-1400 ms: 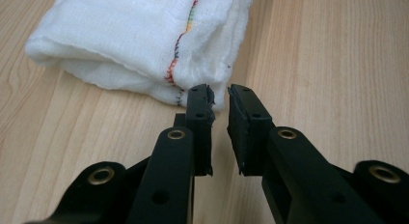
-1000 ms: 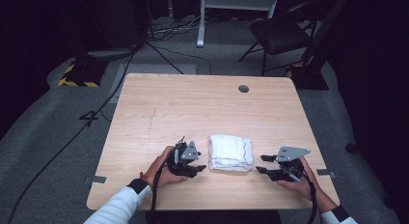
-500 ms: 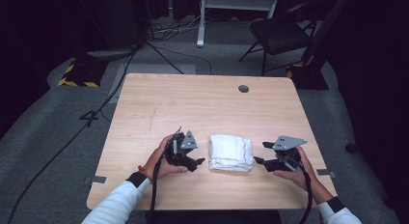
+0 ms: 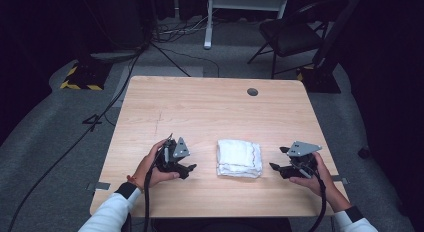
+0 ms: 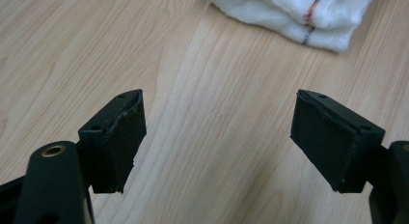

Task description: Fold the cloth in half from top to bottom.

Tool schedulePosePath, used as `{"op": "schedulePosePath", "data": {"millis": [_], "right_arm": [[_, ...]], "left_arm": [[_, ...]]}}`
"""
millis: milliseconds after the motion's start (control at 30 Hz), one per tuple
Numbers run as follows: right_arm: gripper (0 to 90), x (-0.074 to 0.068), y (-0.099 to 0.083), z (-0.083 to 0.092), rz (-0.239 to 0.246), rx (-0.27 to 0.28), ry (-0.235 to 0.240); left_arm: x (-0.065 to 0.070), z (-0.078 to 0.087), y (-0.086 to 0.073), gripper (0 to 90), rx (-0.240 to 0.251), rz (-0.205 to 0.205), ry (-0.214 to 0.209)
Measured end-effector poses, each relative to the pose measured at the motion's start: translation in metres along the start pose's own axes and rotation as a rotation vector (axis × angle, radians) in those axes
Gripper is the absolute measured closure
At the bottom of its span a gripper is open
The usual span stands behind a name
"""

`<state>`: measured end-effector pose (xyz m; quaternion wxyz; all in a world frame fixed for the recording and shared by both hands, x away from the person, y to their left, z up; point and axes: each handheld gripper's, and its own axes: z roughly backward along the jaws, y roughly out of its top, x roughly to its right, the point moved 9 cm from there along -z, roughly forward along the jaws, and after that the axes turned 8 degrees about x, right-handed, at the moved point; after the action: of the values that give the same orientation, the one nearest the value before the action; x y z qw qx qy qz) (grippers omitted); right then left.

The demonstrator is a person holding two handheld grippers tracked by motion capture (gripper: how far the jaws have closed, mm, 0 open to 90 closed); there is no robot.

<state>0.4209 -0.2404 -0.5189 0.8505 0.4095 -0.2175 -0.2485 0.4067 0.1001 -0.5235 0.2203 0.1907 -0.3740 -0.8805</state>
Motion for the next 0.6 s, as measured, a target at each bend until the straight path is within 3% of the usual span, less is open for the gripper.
{"op": "schedulePosePath", "data": {"millis": [233,600], "right_arm": [[27.5,0.007,-0.012,0.012,-0.004,-0.016,-0.032],[26.3,0.015,-0.036,0.026,-0.027,-0.04,-0.061]], "left_arm": [[-0.004,0.012,-0.019,20.4,-0.03,-0.005,0.043],[-0.01,0.026,-0.042,20.1,-0.048,0.024,0.101]]}}
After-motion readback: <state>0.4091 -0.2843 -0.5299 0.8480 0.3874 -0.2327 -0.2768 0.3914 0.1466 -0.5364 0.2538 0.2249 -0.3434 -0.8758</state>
